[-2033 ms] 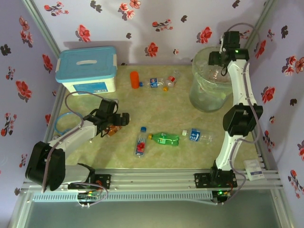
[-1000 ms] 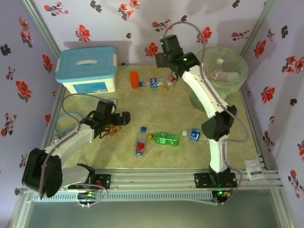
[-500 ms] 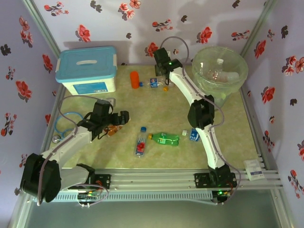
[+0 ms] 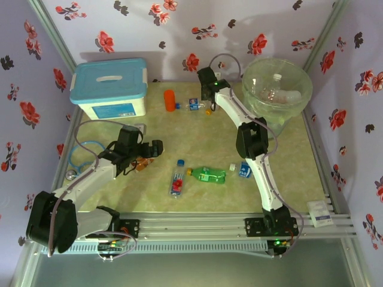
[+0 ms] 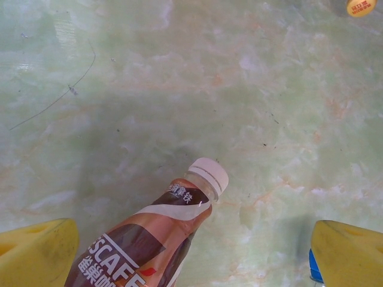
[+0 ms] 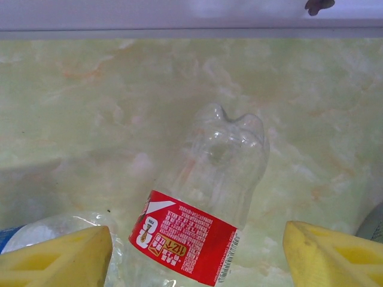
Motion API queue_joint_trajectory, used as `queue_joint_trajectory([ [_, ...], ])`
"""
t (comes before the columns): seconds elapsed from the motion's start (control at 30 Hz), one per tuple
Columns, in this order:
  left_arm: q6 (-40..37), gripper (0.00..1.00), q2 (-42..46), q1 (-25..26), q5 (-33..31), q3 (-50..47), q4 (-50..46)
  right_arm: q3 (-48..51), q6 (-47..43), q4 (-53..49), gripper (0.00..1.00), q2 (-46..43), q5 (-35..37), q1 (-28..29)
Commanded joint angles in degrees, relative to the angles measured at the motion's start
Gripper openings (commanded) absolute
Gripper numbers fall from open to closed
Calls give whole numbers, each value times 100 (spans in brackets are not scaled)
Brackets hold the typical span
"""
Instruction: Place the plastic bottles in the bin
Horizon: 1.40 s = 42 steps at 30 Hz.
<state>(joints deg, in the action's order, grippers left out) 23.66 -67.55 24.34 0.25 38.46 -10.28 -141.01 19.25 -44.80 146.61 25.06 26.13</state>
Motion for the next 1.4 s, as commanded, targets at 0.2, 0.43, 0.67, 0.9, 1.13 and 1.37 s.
queue_joint_trajectory([
  [0.2,8,100,18,-52,73,92,-26,528,488,66,77,123,-423,-143],
  [0.43,-3,100,9,-51,72,144,-61,721,549,187,74,131,-559,-159],
  [0.67,-20,100,-4,-52,76,188,-105,904,594,233,69,63,-766,-170],
  [0.9,-11,100,-56,-52,73,224,-90,1220,507,334,56,-155,-768,-169],
  [1.13,-11,100,-44,-51,74,217,-112,1444,273,466,48,-625,-669,-145],
  [1.37,14,100,-73,-52,73,216,-63,1401,-59,388,47,-1332,-702,-48],
])
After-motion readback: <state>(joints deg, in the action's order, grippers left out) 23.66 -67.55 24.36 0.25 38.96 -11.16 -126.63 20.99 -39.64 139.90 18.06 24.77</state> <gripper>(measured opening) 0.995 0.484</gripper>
